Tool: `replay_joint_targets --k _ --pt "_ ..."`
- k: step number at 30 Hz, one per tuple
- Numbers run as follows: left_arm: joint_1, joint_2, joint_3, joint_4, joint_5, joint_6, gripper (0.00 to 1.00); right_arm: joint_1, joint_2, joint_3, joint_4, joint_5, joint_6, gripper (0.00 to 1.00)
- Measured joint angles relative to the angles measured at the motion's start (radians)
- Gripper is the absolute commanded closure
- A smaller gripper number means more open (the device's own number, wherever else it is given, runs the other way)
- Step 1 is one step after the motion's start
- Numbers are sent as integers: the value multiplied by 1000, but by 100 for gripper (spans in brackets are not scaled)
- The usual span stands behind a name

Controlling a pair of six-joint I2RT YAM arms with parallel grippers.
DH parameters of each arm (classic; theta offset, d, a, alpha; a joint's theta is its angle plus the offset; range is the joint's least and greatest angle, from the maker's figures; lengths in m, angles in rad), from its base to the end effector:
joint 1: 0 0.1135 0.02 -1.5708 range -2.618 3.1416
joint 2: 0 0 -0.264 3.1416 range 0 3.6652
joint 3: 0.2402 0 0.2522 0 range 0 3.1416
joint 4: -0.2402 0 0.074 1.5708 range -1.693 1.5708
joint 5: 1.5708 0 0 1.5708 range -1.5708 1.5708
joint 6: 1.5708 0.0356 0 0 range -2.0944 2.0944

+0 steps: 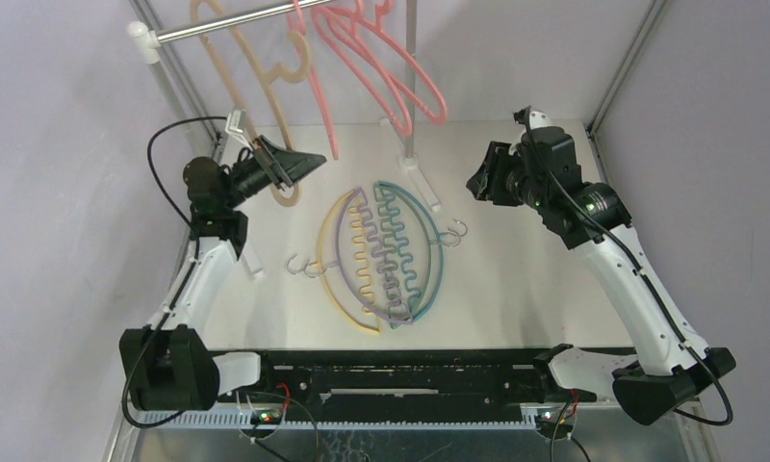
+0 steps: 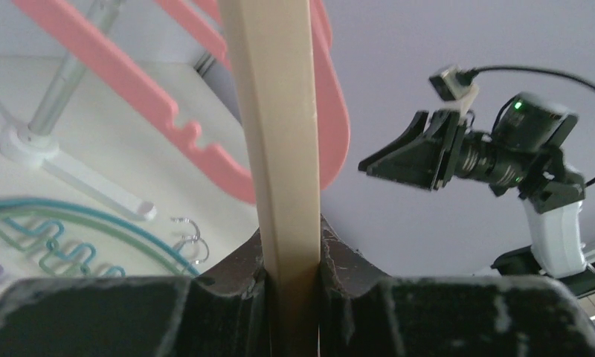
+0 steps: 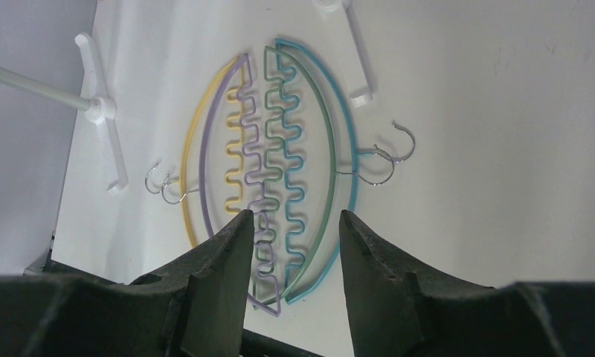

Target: Organize the hangers

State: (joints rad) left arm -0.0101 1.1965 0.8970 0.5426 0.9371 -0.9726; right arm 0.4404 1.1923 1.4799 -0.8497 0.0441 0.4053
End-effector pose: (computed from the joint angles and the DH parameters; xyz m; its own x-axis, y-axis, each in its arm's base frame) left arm 0.2672 -0.0314 0.3672 -0.5157 -0.4841 -0.7069 0.6427 0.3270 -0.6928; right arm 0.2115 0.0979 0.4274 -0.5977 0.1538 -0.7869 -0.1703 0.9347 0.3120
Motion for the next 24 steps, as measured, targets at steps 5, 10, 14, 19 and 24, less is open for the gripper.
replay_joint_targets --k 5,10,14,19,24 --pt "29 81 121 65 6 -60 100 0 8 5 -1 1 -3 46" --pt "37 166 214 90 5 -106 100 0 16 5 -2 5 -3 46" --pt "38 232 244 135 -4 -147 100 -1 16 5 -3 8 -3 46" --pt "39 291 244 201 -19 -211 100 -4 16 5 -7 12 -4 46" --pt "39 336 259 270 -35 -267 100 -13 17 5 -7 12 -7 47"
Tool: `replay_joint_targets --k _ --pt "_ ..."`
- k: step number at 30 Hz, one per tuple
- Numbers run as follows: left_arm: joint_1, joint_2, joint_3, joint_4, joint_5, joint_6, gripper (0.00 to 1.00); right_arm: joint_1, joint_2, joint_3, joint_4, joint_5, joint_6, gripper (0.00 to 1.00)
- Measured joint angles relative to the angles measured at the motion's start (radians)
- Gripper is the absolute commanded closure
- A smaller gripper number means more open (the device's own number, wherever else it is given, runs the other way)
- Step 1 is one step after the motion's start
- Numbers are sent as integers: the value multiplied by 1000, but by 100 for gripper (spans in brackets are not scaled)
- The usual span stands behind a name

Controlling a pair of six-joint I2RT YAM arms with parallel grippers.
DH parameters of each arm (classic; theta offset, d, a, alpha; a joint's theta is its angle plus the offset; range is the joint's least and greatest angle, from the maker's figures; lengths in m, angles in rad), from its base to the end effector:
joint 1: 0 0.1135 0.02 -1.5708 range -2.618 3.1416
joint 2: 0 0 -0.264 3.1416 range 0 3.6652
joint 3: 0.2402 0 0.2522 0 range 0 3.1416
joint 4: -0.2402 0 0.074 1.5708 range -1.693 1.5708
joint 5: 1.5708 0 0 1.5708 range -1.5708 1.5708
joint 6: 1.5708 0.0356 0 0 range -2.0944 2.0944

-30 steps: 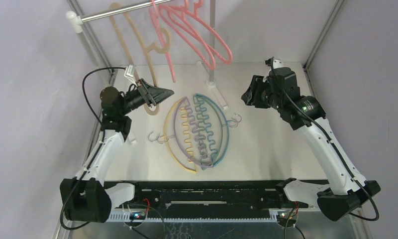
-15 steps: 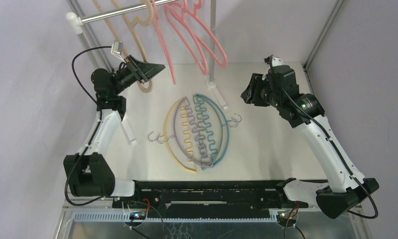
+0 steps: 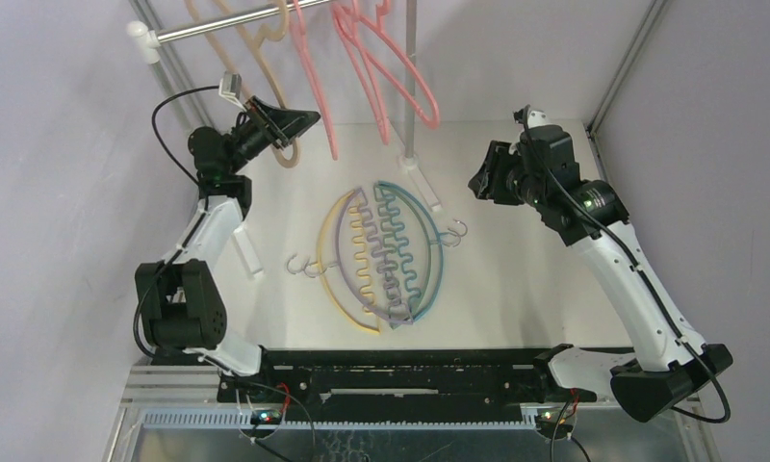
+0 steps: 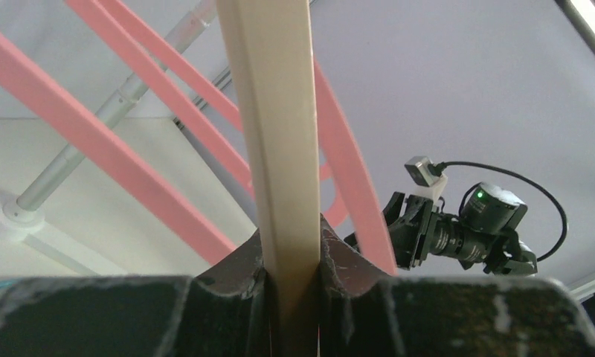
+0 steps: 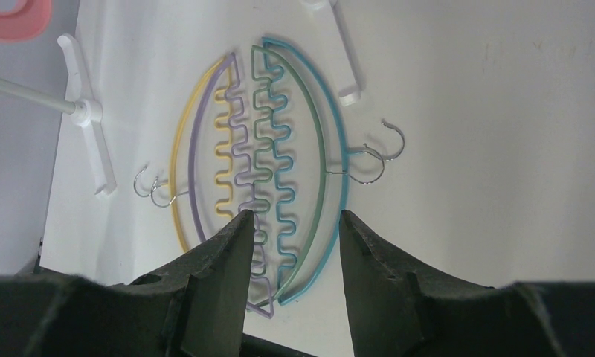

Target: Organize the hangers

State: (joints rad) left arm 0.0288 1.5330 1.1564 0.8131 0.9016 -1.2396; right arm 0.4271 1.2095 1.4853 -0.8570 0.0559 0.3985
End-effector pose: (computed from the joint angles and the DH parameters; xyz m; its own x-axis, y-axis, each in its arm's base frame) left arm 0.3476 -0.0179 0.3836 -0.5176 -0.6018 -0.6083 0.6249 0.2198 -0.7492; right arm 0.2171 0.0966 0.4247 -0.6045 0.1505 -0.7822 -0.1481 0.9436 0.2961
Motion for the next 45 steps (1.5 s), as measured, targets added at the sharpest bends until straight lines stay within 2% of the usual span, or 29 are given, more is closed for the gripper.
replay_joint_targets --k 11,21,30,40,45 --pt "-16 122 114 89 -12 -108 100 -8 24 18 -3 0 0 47" --pt "-102 229 204 52 -9 -130 100 -18 44 31 -7 0 -7 47" --pt "-179 365 436 -75 -7 -118 100 -40 46 31 -6 -2 -20 46" --pt "-263 535 640 -138 -7 -104 100 -75 46 31 -7 -4 -38 46" --pt "-303 629 797 -201 -8 -99 100 -87 46 31 -7 -4 -40 46"
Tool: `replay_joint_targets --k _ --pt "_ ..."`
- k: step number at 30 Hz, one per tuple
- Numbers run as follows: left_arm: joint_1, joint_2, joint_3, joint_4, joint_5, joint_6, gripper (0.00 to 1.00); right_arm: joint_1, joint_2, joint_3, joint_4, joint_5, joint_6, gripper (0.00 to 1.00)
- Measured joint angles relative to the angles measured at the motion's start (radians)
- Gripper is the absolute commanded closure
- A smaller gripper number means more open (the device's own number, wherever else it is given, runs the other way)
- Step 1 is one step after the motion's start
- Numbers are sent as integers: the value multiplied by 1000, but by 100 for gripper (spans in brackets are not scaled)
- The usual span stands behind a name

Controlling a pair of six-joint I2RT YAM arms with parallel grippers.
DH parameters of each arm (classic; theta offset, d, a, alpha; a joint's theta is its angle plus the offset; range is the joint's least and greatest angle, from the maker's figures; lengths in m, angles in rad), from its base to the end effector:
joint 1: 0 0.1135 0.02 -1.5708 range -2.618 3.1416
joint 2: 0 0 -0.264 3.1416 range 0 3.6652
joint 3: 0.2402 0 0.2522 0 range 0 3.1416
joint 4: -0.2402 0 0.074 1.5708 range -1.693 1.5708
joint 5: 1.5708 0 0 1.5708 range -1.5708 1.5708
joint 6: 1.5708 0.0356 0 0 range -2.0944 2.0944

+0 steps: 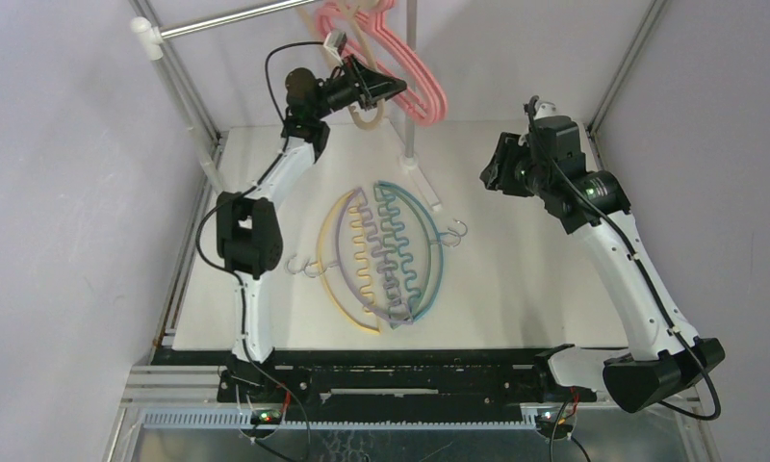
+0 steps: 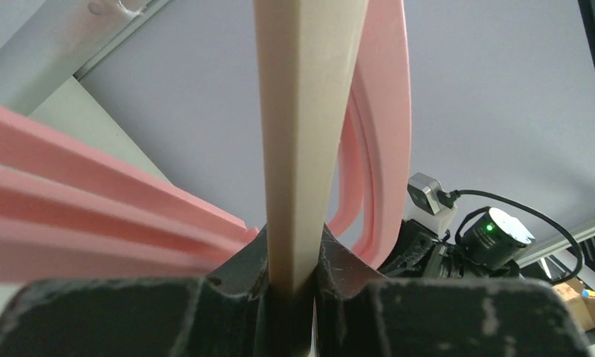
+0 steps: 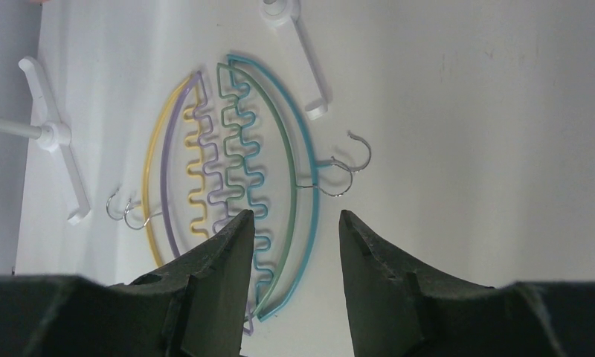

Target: Organize the hangers

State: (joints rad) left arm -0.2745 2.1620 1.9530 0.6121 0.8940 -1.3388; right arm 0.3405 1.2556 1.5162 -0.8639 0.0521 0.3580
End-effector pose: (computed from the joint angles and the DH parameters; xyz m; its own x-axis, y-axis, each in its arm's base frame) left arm 0.4813 -0.1644 0.3783 -0.7502 -0.4220 -0.5091 0.5652 -0.0096 -0.8249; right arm 0.2359 0.0816 0.4234 -0.6036 0.1574 -0.7816 -0.0871 0.9614 0.2609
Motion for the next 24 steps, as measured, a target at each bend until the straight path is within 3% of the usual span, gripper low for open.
replay_joint_targets --k 9,14,16,24 --pt "-56 64 85 -38 -21 3 93 -14 0 0 0 0 -6 44" --pt "-59 64 85 -37 -31 5 82 -16 0 0 0 1 -9 43" --pt "-58 64 85 -37 -32 11 68 -18 0 -1 0 2 -9 42" --pt "-57 59 83 -117 -35 58 56 -18 -5 -10 0 2 -9 38"
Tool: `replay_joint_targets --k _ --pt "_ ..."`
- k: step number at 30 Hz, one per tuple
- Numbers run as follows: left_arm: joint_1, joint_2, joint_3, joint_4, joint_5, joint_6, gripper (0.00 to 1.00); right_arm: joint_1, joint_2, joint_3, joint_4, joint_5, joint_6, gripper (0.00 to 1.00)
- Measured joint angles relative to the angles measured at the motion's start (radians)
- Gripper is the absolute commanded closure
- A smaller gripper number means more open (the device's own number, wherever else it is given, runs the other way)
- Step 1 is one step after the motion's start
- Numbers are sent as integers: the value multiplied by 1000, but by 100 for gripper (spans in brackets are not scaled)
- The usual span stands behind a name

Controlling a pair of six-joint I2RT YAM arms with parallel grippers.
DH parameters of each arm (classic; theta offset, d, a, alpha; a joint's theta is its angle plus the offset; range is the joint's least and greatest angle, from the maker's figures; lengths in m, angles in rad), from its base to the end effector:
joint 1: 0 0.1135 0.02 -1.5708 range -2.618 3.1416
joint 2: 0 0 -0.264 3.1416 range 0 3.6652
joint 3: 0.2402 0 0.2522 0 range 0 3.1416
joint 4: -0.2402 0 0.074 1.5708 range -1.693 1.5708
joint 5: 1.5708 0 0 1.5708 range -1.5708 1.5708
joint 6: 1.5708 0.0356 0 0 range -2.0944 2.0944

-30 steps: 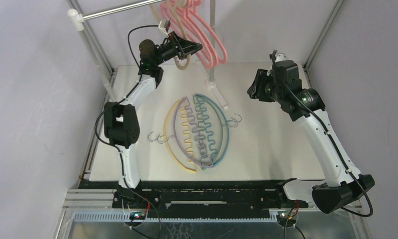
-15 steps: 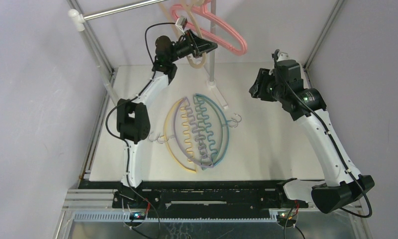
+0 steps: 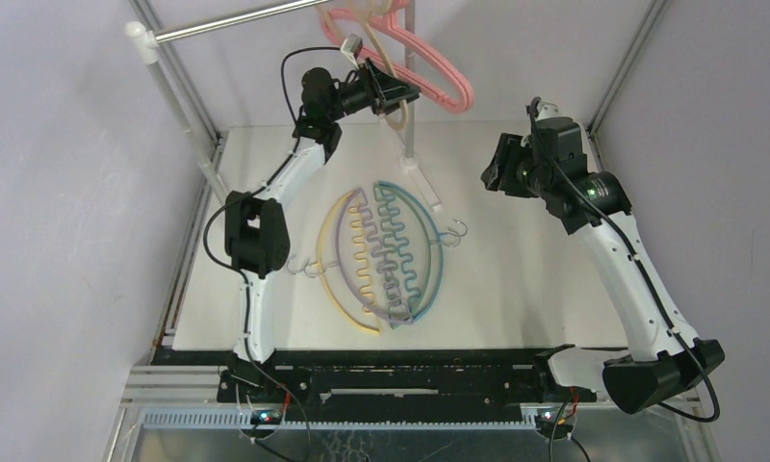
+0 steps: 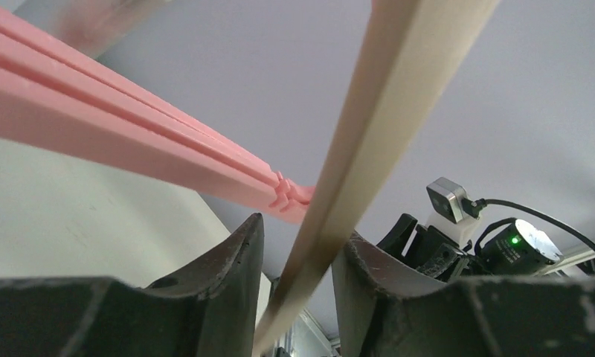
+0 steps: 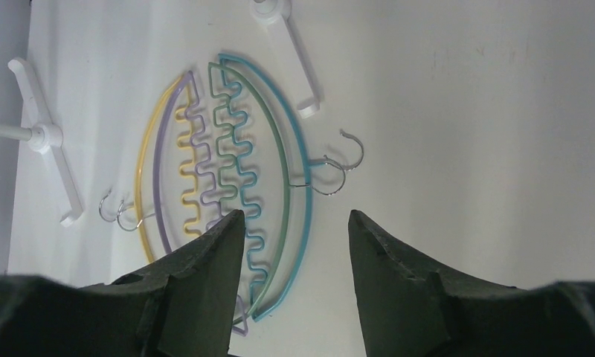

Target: Organize the hangers

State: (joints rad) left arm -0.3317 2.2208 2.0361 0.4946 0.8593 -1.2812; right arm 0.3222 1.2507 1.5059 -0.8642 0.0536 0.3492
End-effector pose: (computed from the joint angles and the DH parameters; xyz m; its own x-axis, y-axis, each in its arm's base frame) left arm 0.4868 -0.1962 0.3673 -0.7750 -0.3949 -0.4933 0.5318 0.0140 -0.8467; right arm 0.2365 0.0769 0.4213 -0.6038 0.1586 -0.7812 -0.0723 0.9651 0.2518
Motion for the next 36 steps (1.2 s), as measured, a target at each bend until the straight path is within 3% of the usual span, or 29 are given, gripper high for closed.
replay_joint_targets --k 7,11,16,27,36 --pt "0 -34 0 -73 0 59 15 0 -2 -9 -1 -5 0 35" --pt "3 -79 -11 -129 -5 112 1 0 -3 -12 -1 -10 1 35" --pt "17 -179 -85 -234 -24 219 0 0 -8 -13 -1 -14 2 33" --pt "121 -547 -459 -665 -175 638 0 11 -48 -86 -1 -39 8 32" --pt "133 -848 -864 -818 -309 806 5 212 -11 -235 31 -38 19 35"
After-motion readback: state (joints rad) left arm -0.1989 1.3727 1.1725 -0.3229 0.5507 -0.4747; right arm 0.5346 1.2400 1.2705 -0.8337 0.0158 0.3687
